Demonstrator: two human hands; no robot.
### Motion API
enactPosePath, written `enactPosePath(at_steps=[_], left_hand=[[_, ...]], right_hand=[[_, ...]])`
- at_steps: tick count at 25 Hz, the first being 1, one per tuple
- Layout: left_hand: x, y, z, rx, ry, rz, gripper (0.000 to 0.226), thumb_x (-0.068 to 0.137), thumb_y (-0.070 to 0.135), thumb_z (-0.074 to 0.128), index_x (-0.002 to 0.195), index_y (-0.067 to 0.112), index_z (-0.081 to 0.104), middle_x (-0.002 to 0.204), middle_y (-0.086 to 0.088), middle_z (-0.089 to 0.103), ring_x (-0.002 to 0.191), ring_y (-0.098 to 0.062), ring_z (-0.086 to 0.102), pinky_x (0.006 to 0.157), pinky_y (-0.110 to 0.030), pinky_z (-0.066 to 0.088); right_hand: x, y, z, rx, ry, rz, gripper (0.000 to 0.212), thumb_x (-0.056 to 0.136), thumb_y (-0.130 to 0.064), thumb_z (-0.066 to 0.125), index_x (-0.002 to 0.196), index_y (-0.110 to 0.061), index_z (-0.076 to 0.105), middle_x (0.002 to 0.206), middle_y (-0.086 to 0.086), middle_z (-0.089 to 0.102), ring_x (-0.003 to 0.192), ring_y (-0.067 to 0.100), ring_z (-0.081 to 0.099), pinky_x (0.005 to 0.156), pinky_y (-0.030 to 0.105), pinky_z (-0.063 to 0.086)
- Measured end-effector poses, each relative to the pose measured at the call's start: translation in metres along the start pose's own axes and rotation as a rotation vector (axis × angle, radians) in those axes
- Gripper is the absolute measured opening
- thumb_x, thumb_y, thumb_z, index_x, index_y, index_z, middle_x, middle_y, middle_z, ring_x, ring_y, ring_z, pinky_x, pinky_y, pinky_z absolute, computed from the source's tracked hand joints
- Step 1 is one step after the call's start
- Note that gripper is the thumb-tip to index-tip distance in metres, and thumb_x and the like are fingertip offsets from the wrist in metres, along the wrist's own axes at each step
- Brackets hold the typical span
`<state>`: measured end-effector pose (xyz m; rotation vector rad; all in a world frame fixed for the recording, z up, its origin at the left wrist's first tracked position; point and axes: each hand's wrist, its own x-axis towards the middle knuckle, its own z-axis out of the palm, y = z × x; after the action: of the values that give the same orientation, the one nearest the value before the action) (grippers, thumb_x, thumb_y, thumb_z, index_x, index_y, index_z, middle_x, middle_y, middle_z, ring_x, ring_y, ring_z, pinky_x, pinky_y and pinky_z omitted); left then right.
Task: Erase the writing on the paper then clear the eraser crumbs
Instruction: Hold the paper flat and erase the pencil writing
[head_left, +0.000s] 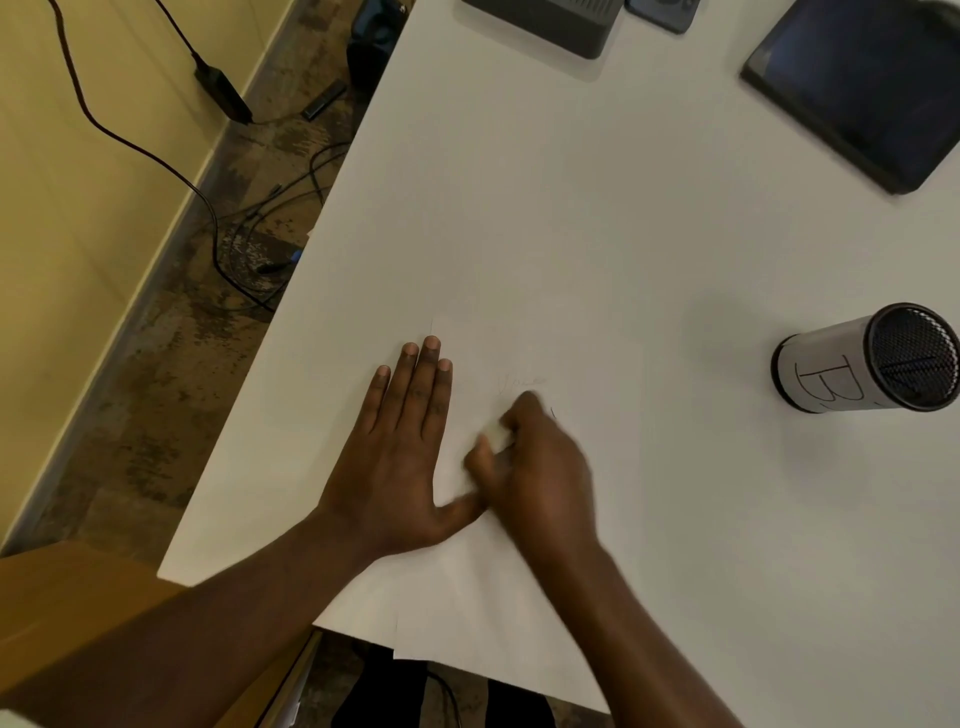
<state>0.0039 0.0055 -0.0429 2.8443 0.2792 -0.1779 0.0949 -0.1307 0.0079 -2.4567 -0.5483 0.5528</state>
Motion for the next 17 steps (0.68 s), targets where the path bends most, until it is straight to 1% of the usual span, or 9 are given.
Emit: enactPosePath(at_steps=[1, 2, 5, 6, 7, 10, 11, 15, 17], left_hand=[[0.000, -0.001, 0.000, -0.003, 0.003, 0.003, 0.119, 0.087, 0.083, 0.038, 0.164, -0.001, 0.002, 0.175, -0.020, -0.006, 0.163, -0.035, -0.006, 0.130, -0.058, 0.018], [0.000, 0.000, 0.001, -0.004, 0.005, 0.002, 0.120, 0.087, 0.084, 0.038, 0.164, -0.001, 0.002, 0.175, -0.020, -0.006, 0.163, -0.035, -0.006, 0.130, -0.058, 0.017], [0.000, 0.002, -0.001, 0.004, -0.001, -0.007, 0.126, 0.085, 0.090, 0.036, 0.164, -0.002, 0.001, 0.175, -0.020, -0.006, 0.163, -0.035, -0.005, 0.131, -0.056, 0.016], [0.000, 0.002, -0.002, 0.006, -0.003, -0.009, 0.126, 0.085, 0.091, 0.035, 0.164, -0.002, 0.001, 0.175, -0.020, -0.006, 0.163, -0.035, -0.005, 0.131, -0.056, 0.016], [0.000, 0.002, -0.002, 0.006, -0.007, -0.009, 0.125, 0.085, 0.090, 0.034, 0.164, -0.002, 0.001, 0.175, -0.020, -0.006, 0.163, -0.035, -0.005, 0.131, -0.056, 0.015], [0.000, 0.000, 0.000, 0.003, -0.003, 0.001, 0.119, 0.088, 0.084, 0.035, 0.164, -0.001, 0.002, 0.175, -0.020, -0.006, 0.163, -0.035, -0.005, 0.130, -0.058, 0.018], [0.000, 0.000, 0.000, 0.003, -0.003, 0.000, 0.119, 0.088, 0.084, 0.035, 0.164, -0.001, 0.002, 0.175, -0.020, -0.006, 0.163, -0.035, -0.005, 0.130, -0.058, 0.017], [0.001, 0.002, -0.002, 0.008, -0.005, -0.009, 0.126, 0.085, 0.091, 0.035, 0.164, -0.001, 0.001, 0.175, -0.019, -0.006, 0.163, -0.035, -0.005, 0.131, -0.056, 0.015], [-0.001, 0.002, 0.000, -0.001, -0.001, -0.013, 0.125, 0.085, 0.090, 0.036, 0.164, 0.000, 0.002, 0.175, -0.019, -0.005, 0.163, -0.034, -0.004, 0.131, -0.055, 0.016]], right_hand=[[-0.006, -0.003, 0.004, -0.012, -0.045, -0.034, 0.021, 0.085, -0.035, 0.062, 0.090, -0.024, 0.044, 0.071, -0.010, 0.052, 0.062, 0.008, 0.050, 0.052, 0.026, 0.037], [-0.004, 0.003, 0.001, -0.021, -0.046, -0.017, 0.022, 0.084, -0.036, 0.062, 0.089, -0.024, 0.045, 0.072, -0.010, 0.053, 0.063, 0.010, 0.051, 0.053, 0.028, 0.037], [0.019, 0.034, -0.026, -0.003, 0.118, 0.157, 0.024, 0.081, -0.034, 0.067, 0.085, -0.023, 0.045, 0.069, -0.008, 0.056, 0.061, 0.013, 0.054, 0.054, 0.028, 0.036], [0.020, 0.035, -0.028, 0.010, 0.150, 0.182, 0.024, 0.081, -0.033, 0.067, 0.085, -0.023, 0.045, 0.069, -0.007, 0.056, 0.061, 0.013, 0.054, 0.054, 0.027, 0.036], [0.016, 0.029, -0.024, 0.014, 0.139, 0.161, 0.024, 0.081, -0.032, 0.067, 0.085, -0.023, 0.045, 0.069, -0.007, 0.056, 0.061, 0.014, 0.054, 0.054, 0.027, 0.036], [-0.011, 0.002, 0.001, 0.006, -0.023, -0.012, 0.022, 0.083, -0.031, 0.064, 0.087, -0.023, 0.045, 0.071, -0.007, 0.054, 0.063, 0.013, 0.052, 0.052, 0.028, 0.037], [-0.010, 0.004, 0.000, -0.006, -0.021, -0.026, 0.022, 0.083, -0.032, 0.064, 0.087, -0.023, 0.045, 0.071, -0.008, 0.053, 0.063, 0.013, 0.052, 0.052, 0.027, 0.038], [0.017, 0.040, -0.025, 0.037, 0.154, 0.133, 0.023, 0.081, -0.031, 0.067, 0.084, -0.023, 0.046, 0.066, -0.007, 0.054, 0.059, 0.012, 0.053, 0.052, 0.027, 0.039], [0.014, 0.041, -0.024, 0.134, 0.171, 0.150, 0.021, 0.082, -0.025, 0.069, 0.083, -0.023, 0.049, 0.065, -0.007, 0.055, 0.056, 0.009, 0.052, 0.051, 0.019, 0.038]])
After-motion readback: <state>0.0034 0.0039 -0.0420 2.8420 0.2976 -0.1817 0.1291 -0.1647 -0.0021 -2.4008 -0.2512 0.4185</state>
